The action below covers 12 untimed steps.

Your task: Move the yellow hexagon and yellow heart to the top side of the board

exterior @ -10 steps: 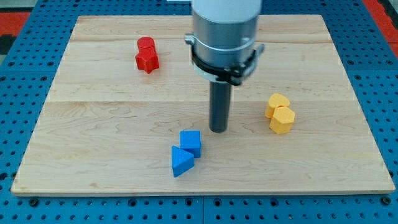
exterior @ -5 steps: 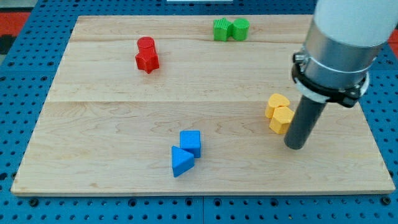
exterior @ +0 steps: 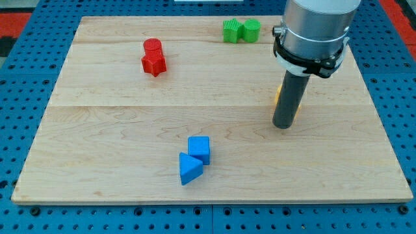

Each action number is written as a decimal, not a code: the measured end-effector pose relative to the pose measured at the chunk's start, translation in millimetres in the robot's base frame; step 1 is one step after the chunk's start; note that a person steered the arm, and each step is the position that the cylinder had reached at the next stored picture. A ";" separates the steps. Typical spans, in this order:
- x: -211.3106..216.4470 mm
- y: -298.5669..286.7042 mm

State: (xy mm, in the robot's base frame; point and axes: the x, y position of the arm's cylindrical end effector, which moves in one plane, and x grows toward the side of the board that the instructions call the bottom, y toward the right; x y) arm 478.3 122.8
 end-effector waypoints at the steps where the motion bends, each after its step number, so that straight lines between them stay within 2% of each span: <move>1: -12.9 2.5; 6: -80.8 8.8; 7: -54.4 9.3; 8: -12.5 36.6; 9: -23.6 72.4; 12: -91.3 42.3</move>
State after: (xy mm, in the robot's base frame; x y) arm 387.0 165.1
